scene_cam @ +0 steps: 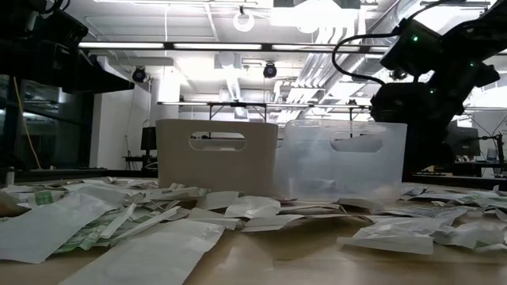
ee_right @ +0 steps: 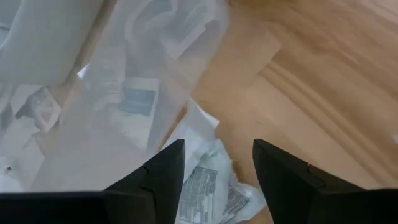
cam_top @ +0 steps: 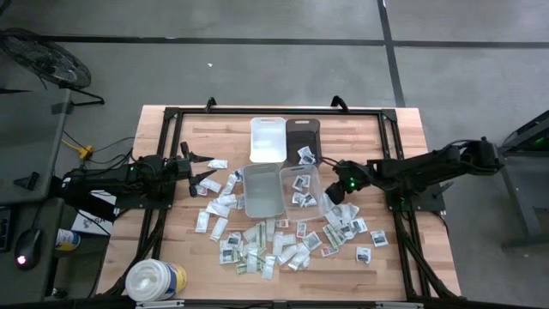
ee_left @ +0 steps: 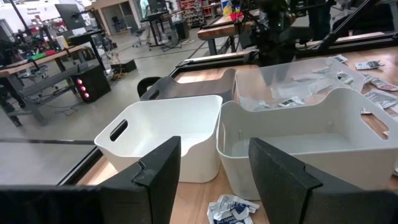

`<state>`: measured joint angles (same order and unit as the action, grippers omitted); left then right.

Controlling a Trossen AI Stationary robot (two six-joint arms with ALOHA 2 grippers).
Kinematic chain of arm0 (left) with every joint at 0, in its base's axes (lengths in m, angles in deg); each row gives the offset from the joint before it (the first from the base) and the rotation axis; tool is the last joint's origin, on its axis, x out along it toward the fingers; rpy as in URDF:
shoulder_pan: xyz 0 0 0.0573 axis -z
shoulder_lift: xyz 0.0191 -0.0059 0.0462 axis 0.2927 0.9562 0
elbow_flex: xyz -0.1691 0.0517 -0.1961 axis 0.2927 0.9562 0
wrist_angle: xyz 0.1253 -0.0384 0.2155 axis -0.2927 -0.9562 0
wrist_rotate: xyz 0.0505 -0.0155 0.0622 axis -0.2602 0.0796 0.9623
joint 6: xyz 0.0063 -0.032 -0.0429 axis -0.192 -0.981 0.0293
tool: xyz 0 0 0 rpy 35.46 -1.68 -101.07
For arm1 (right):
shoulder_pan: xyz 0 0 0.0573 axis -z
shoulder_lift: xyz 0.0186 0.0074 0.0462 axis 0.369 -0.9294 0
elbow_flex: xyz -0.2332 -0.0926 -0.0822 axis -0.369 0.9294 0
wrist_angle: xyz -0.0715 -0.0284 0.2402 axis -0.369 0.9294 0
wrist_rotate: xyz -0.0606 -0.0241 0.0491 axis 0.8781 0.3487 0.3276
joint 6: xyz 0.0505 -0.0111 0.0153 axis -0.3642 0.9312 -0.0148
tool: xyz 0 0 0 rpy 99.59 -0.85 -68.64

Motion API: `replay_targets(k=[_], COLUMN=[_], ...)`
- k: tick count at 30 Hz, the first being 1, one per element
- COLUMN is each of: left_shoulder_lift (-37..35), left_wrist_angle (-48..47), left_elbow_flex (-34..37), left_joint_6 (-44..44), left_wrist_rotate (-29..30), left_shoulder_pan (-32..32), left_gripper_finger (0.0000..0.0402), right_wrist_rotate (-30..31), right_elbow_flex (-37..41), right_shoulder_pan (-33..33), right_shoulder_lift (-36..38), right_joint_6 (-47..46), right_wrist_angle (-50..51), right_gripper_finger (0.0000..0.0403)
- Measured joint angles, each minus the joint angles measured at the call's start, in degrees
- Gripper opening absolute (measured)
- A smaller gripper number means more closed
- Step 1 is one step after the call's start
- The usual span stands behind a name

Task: Pick & Place First Aid Supplies
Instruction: Put the green bandage pack into the white bin

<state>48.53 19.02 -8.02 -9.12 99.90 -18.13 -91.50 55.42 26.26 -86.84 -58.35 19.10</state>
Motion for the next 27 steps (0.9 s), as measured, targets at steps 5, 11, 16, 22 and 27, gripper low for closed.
replay_targets(k=[5, 11, 16, 22, 27], left_shoulder_lift=[0.02, 0.01, 0.01, 0.0, 0.0], left_wrist_angle=[-0.02, -0.01, 0.0, 0.0, 0.0], left_elbow_flex=[-0.01, -0.01, -0.01, -0.01, -0.01], left_joint_6=[0.0, 0.0, 0.0, 0.0, 0.0], left_wrist_rotate=[0.0, 0.0, 0.0, 0.0, 0.0], left_shoulder_pan=[-0.01, -0.01, -0.01, -0.01, -0.01], left_gripper_finger=[0.0189, 0.0189, 0.0189, 0.0189, 0.0189], right_wrist_rotate=[-0.16, -1.09, -1.28, -1.88, -2.03], right_elbow_flex=[0.0, 0.0, -0.02, -0.02, -0.04], right_shoulder_pan=[1.02, 1.14, 1.14, 1.53, 1.55], right_shoulder_lift=[-0.04, -0.04, -0.9, -4.52, -6.75], right_joint_6=[1.47, 2.84, 3.44, 3.91, 3.91], right_wrist_angle=[-0.3, -0.63, -1.57, -3.58, -7.79], right_gripper_finger=[0.0166, 0.0156, 0.0157, 0.0154, 0.0147])
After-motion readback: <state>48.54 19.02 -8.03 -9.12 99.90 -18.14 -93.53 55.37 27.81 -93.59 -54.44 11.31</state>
